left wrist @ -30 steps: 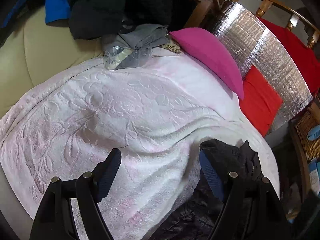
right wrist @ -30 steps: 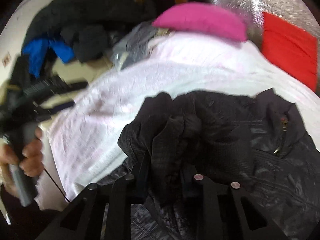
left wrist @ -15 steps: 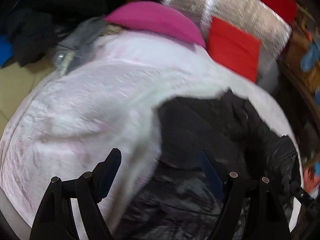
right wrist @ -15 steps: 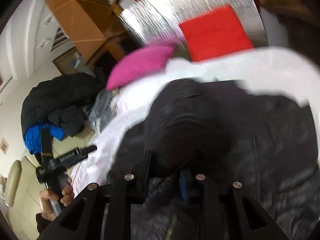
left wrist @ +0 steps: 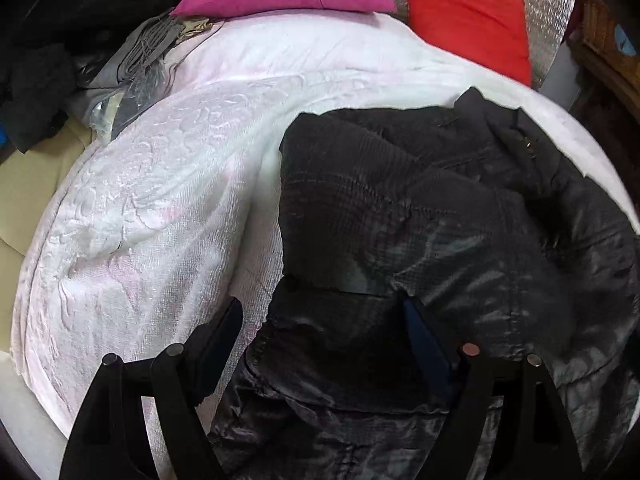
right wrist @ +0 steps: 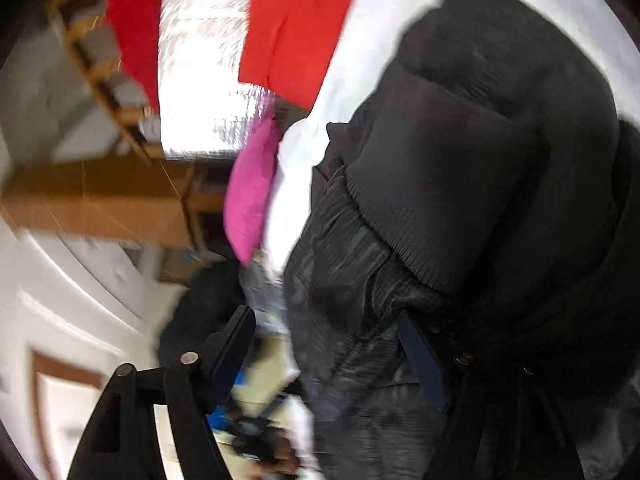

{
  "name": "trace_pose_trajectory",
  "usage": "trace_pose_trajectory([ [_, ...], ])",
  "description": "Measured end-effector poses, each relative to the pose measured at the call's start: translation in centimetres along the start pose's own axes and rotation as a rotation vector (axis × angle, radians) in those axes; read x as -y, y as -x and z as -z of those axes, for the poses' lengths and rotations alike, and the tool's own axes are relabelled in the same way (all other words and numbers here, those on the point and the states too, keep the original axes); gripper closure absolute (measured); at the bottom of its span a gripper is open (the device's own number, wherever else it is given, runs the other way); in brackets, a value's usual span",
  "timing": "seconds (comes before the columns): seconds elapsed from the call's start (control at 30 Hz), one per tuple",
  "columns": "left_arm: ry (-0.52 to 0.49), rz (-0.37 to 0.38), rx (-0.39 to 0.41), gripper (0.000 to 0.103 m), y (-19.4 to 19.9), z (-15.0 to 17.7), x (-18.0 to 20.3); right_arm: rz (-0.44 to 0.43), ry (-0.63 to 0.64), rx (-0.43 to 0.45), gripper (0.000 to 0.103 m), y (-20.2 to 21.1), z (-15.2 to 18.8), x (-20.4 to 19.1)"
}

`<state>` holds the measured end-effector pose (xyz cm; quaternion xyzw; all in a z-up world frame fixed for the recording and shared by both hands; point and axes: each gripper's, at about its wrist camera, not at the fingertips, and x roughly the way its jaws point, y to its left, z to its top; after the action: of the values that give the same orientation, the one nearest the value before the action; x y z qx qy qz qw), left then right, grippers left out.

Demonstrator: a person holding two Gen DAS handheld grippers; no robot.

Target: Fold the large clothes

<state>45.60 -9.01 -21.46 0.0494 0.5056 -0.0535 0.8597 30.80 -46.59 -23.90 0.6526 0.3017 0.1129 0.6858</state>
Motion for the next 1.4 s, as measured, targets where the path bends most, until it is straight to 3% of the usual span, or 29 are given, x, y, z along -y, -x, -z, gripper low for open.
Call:
trace_pose_trajectory([
  [0.13, -0.021, -0.026, 0.014, 0.02, -0.3, 0.1, -0.1, -0.055, -0.07, 0.068, 0.026, 1.5, -0.6, 0.6],
  [0.23, -0.03, -0.034, 0.019, 0.02, -0.6, 0.1, -0.2, -0.044, -0.032, 0.165, 0.026, 4.8, -0.7, -0.6],
  [0.33, -0.013, -0.025, 0.01, 0.02, -0.6, -0.1, -0.4, 0.073, 0.07, 0.274, 0.026, 7.5, -1.3, -2.2],
  [0.4, -0.006, -0.026, 0.006, 0.02, -0.5, -0.2, -0.5, 0.138, 0.087, 0.295, 0.026, 7.5, -1.8, -2.0],
  [0.5, -0.009, -0.037, 0.01, 0.02, -0.5, -0.2, -0.2, 0.191, 0.075, 0.273, 0.026, 6.1, -2.7, -1.2],
  [0.67, -0.011, -0.031, 0.012, 0.02, -0.4, -0.1, -0.3, 0.355, 0.177, 0.256, 0.026, 3.4, -4.2, -1.2],
  [0.83, -0.02, -0.041, 0.013, 0.02, -0.2, 0.0, -0.1, 0.501, 0.316, 0.129, 0.028, 0.0, -3.9, -1.8],
  [0.87, -0.024, -0.048, 0.016, 0.02, -0.2, 0.0, 0.0, 0.521, 0.35, 0.11, 0.031, -0.5, -3.5, -2.4],
  [0.9, -0.031, -0.058, 0.02, 0.02, -0.1, 0.0, 0.2, 0.534, 0.378, 0.096, 0.043, -1.0, -3.2, -3.0],
  [0.93, -0.038, -0.067, 0.023, 0.02, -0.1, 0.0, 0.4, 0.543, 0.408, 0.072, 0.055, -1.4, -2.6, -3.5],
  [0.97, -0.045, -0.075, 0.027, 0.02, 0.0, 0.0, 0.6, 0.559, 0.433, 0.046, 0.079, -1.9, -2.1, -3.9],
  [1.1, -0.052, -0.078, 0.031, 0.02, 0.1, 0.1, 0.5, 0.589, 0.479, 0.021, 0.082, -1.8, -0.2, -4.8],
  [1.27, -0.029, -0.06, 0.029, 0.02, 0.4, 0.0, -0.1, 0.561, 0.431, 0.048, 0.082, 1.4, 0.8, -4.7],
  [1.4, -0.053, -0.089, 0.059, 0.02, 1.1, 0.1, 0.3, 0.565, 0.379, 0.065, 0.082, 3.1, 0.0, -3.9],
])
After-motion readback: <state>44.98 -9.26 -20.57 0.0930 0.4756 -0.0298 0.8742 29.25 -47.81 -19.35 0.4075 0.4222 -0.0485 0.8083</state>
